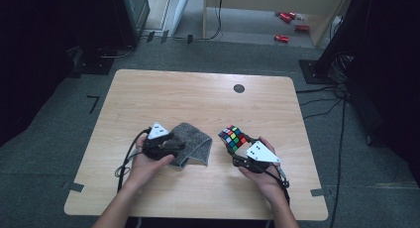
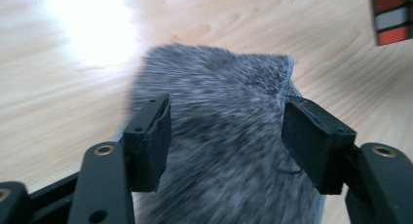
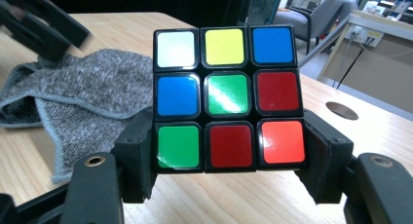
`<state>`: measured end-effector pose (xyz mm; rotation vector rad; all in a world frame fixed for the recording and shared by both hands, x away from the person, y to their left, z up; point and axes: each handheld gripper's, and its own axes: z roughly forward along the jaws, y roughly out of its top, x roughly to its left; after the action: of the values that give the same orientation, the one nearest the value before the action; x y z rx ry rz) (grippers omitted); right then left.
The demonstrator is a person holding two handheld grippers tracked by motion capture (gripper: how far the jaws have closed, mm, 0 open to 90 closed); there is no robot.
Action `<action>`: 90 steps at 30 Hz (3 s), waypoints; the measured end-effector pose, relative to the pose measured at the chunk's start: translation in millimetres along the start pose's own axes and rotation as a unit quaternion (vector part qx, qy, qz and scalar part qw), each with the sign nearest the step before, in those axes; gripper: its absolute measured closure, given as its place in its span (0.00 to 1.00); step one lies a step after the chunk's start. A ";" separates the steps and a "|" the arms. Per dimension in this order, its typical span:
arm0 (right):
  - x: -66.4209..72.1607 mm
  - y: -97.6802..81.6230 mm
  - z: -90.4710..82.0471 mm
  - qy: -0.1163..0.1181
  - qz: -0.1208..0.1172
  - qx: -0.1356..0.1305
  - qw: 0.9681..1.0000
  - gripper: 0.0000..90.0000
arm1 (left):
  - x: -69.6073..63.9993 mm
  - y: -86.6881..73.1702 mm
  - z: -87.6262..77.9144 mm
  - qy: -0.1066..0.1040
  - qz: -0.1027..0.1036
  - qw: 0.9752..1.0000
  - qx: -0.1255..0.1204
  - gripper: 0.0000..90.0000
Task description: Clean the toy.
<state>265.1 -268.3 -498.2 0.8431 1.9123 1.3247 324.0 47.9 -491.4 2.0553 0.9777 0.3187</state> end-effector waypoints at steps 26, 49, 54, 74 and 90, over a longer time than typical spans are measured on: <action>49.6 1.2 18.6 0.118 -0.030 0.020 0.992 0.38 | -32.4 9.3 -33.2 -0.226 0.075 0.962 -0.132 0.82; 60.2 7.5 16.7 0.127 -0.054 0.003 0.990 0.38 | -12.9 5.0 -28.1 -0.186 -0.013 0.979 -0.086 0.84; 60.9 6.9 16.9 0.130 -0.058 0.003 0.990 0.38 | -14.2 4.6 -30.3 -0.209 -0.016 0.973 -0.093 0.85; 58.6 7.2 16.9 0.120 -0.061 -0.001 0.991 0.38 | -17.6 8.0 -33.3 -0.221 -0.009 0.971 -0.091 0.85; 54.5 10.0 12.7 0.115 -0.056 -0.014 0.992 0.38 | -8.4 4.1 -28.1 -0.210 -0.049 0.973 -0.077 0.84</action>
<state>245.2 -215.1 -500.5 0.5797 2.0792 1.4262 305.8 56.2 -469.5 1.8245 0.7624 -0.0901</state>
